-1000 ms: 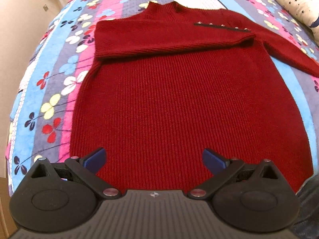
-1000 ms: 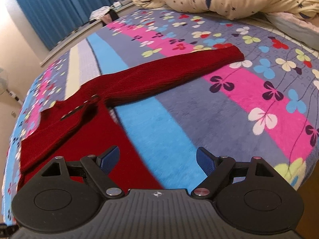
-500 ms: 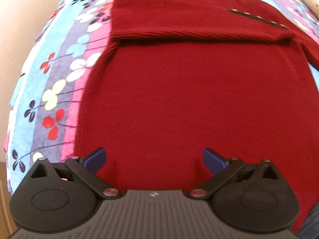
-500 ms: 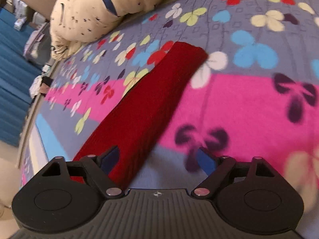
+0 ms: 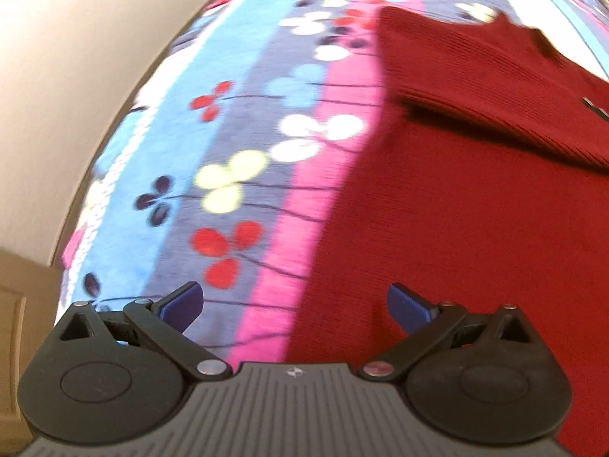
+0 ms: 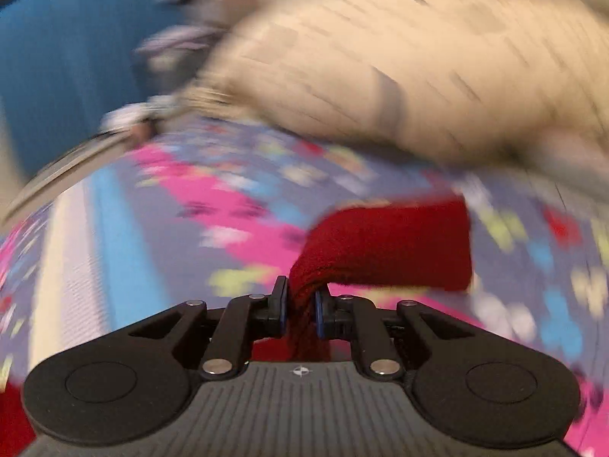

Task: Fold small clothes
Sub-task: 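Reach the right tool to the unfolded sleeve cuff and grasp it, then carry the held sleeve across the sweater body with the right tool and release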

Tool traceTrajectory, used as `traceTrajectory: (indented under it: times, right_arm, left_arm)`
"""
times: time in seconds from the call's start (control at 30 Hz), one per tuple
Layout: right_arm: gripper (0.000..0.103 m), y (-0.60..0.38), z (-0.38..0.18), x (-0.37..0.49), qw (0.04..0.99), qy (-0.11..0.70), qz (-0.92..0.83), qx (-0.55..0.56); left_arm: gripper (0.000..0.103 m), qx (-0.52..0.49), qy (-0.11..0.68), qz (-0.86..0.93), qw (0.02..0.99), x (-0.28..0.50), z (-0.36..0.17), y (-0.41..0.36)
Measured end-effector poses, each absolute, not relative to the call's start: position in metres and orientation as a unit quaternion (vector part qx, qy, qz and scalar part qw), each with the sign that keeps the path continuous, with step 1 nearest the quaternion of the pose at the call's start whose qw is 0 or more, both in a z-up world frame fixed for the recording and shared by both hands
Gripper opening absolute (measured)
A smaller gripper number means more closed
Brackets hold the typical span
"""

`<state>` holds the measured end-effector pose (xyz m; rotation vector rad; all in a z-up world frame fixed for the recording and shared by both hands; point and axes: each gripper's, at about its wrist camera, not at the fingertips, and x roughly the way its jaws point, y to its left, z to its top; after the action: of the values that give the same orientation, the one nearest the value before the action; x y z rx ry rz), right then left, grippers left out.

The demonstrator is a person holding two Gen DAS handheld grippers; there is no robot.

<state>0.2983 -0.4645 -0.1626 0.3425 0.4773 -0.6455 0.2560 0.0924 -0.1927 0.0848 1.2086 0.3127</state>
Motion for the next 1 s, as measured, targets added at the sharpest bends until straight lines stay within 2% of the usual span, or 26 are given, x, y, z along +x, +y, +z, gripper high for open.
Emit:
traceTrajectory:
  times: [0.1, 0.2, 0.3, 0.37, 0.4, 0.43, 0.47, 0.5, 0.53, 0.57, 0.7, 0.77, 0.8, 0.83, 0.87, 0.9, 0.93, 1.0]
  right_arm:
    - [0.014, -0.352, -0.142, 0.326, 0.954, 0.200, -0.213, 0.061]
    - [0.015, -0.228, -0.155, 0.344, 0.977, 0.202, -0.066, 0.010]
    - [0.016, -0.127, -0.211, 0.355, 0.961, 0.265, 0.053, -0.053]
    - [0.023, -0.084, -0.255, 0.356, 0.930, 0.340, 0.094, -0.104]
    - [0.029, -0.073, -0.266, 0.347, 0.934, 0.324, 0.079, -0.131]
    - [0.047, -0.069, -0.266, 0.337, 0.940, 0.297, 0.079, -0.145]
    - [0.057, -0.071, -0.263, 0.333, 0.939, 0.300, 0.100, -0.136]
    - [0.072, -0.079, -0.257, 0.331, 0.935, 0.312, 0.130, -0.105]
    - [0.081, -0.085, -0.250, 0.330, 0.930, 0.322, 0.155, -0.080]
    - [0.082, -0.096, -0.241, 0.331, 0.924, 0.332, 0.180, -0.057]
    - [0.078, -0.126, -0.207, 0.326, 0.933, 0.307, 0.182, 0.036]
    - [0.069, -0.141, -0.201, 0.338, 0.943, 0.290, 0.143, 0.072]
    - [0.059, -0.144, -0.203, 0.348, 0.947, 0.292, 0.114, 0.077]
    - [0.039, -0.145, -0.208, 0.358, 0.946, 0.304, 0.087, 0.069]
    - [0.032, -0.139, -0.219, 0.371, 0.942, 0.325, 0.057, 0.061]
    - [0.027, -0.135, -0.231, 0.381, 0.931, 0.360, 0.037, 0.057]
    - [0.028, -0.129, -0.242, 0.387, 0.914, 0.400, 0.042, 0.053]
    - [0.027, -0.105, -0.245, 0.367, 0.922, 0.381, 0.068, -0.007]
  left_arm:
    - [0.103, 0.009, 0.564, 0.166, 0.809, 0.252, -0.190, 0.119]
    - [0.103, -0.005, 0.563, 0.179, 0.807, 0.245, -0.191, 0.141]
    - [0.103, -0.011, 0.565, 0.188, 0.804, 0.237, -0.191, 0.156]
    - [0.103, -0.018, 0.567, 0.188, 0.802, 0.231, -0.192, 0.164]
    - [0.103, -0.021, 0.567, 0.187, 0.802, 0.228, -0.193, 0.167]
    - [0.103, -0.021, 0.567, 0.186, 0.802, 0.226, -0.194, 0.170]
    - [0.103, -0.020, 0.567, 0.187, 0.802, 0.225, -0.197, 0.170]
    - [0.103, -0.019, 0.570, 0.187, 0.800, 0.225, -0.200, 0.171]
    - [0.103, -0.020, 0.572, 0.184, 0.799, 0.226, -0.203, 0.171]
    - [0.103, -0.021, 0.572, 0.183, 0.799, 0.227, -0.205, 0.171]
    - [0.103, -0.030, 0.563, 0.171, 0.808, 0.231, -0.204, 0.163]
    - [0.103, -0.027, 0.561, 0.165, 0.811, 0.232, -0.201, 0.160]
    - [0.103, -0.027, 0.559, 0.165, 0.812, 0.233, -0.200, 0.159]
    - [0.103, -0.028, 0.557, 0.165, 0.813, 0.233, -0.198, 0.159]
    - [0.103, -0.028, 0.557, 0.165, 0.814, 0.234, -0.198, 0.159]
    - [0.103, -0.027, 0.556, 0.165, 0.814, 0.234, -0.197, 0.160]
    - [0.103, -0.028, 0.557, 0.168, 0.813, 0.235, -0.197, 0.162]
    - [0.103, -0.028, 0.556, 0.174, 0.813, 0.236, -0.199, 0.166]
